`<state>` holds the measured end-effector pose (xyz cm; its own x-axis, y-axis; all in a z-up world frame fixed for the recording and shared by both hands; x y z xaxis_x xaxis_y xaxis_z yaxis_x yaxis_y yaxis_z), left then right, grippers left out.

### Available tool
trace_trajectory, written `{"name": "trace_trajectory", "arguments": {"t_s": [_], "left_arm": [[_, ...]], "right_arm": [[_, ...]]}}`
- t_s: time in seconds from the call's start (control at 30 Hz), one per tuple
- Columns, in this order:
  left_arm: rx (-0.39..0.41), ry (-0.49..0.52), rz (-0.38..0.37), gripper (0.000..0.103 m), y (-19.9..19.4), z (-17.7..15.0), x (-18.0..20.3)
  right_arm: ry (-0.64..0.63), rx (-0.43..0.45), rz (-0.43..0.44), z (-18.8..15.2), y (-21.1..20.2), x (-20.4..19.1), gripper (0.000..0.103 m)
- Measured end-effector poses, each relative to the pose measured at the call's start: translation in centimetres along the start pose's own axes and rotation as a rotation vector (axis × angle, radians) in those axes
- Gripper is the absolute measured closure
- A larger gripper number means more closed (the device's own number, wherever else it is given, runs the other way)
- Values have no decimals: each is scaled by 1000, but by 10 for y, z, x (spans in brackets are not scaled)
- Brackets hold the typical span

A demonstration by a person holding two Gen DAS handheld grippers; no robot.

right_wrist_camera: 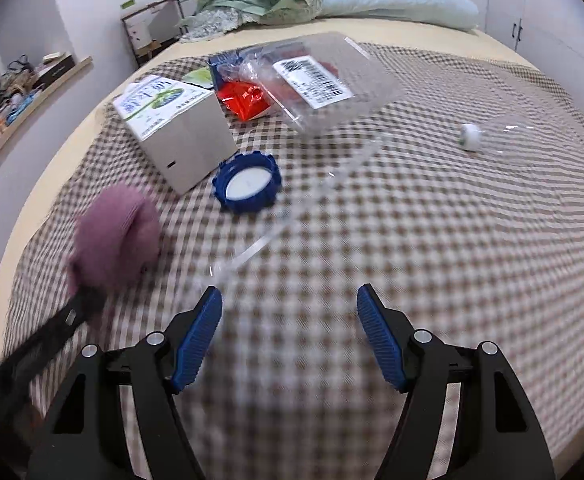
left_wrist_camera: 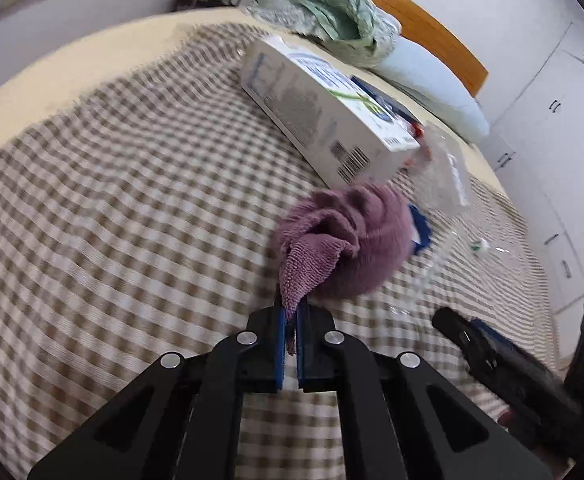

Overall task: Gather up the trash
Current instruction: 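Grasp the pink cloth with the left tool while the right tool grasps the clear tube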

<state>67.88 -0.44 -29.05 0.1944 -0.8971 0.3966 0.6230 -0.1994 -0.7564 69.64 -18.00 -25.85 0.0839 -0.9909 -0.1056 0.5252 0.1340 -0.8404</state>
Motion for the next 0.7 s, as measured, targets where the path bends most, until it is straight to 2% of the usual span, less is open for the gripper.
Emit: {"name": "trace_trajectory", "arguments": {"t_s": [0.13,0.17,0.2,0.23,0.27,0.37,0.5,0.6,0.7], "left_arm": [[9,-3,0,102,-4,2,-5],[6,-2,0,102,-5,1,-7],[6,2,-3,102,-5,1,-7],[12,7,-3,102,-5,1,-6],[23,15,-3,102,-7,2,-5],[48,51,-4,102,-13,0,6],[77,97,-10,102,-41,-1,24],[105,201,8,102,-75,-13,51],[80,224,-45,103,-98,-35,74]], "right_arm": [[-18,3,-84,11,22,-14,36],[-22,8,-105,11,24,-14,43],[-18,13,-127,12,22,-12,54],[-6,17,-131,11,19,-8,73],[8,12,-124,10,16,-3,88],[55,-13,-97,-1,-1,22,97],[88,17,-103,-21,-51,67,98],[86,42,-100,-37,-89,93,98],[96,71,-113,-57,-125,119,98]]}}
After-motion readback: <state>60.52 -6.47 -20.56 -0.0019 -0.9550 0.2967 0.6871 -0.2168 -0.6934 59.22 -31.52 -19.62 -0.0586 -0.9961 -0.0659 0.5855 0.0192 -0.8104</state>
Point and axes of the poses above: each gripper's, at about its wrist camera, not at the fingertips, and y roughly the way its jaws point, x to its right, z to its top, the point moved 8 cm from there along y, roughly the way its jaws point, and after that the axes turned 2 degrees about -x, right-handed, at the moved point
